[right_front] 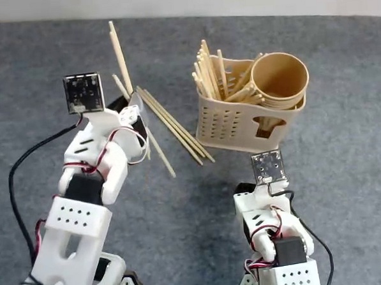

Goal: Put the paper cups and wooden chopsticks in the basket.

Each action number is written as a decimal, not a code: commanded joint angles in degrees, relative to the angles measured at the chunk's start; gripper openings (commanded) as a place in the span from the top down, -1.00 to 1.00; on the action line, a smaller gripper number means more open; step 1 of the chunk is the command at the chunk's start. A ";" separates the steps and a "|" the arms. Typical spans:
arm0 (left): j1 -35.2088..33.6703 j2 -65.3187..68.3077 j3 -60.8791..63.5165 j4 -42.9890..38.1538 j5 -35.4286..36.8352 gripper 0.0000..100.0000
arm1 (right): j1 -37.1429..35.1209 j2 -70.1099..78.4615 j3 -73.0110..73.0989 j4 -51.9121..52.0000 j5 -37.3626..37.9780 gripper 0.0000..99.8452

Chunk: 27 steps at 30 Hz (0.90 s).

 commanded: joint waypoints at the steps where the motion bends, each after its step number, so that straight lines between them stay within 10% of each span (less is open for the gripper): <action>1: -0.40 -4.09 -4.44 -0.97 -0.18 0.99 | 0.48 -0.92 8.84 -1.10 -0.18 0.99; 27: 4.09 -6.29 -24.31 0.26 0.00 0.99 | 0.48 -0.92 8.84 -1.10 -0.18 0.99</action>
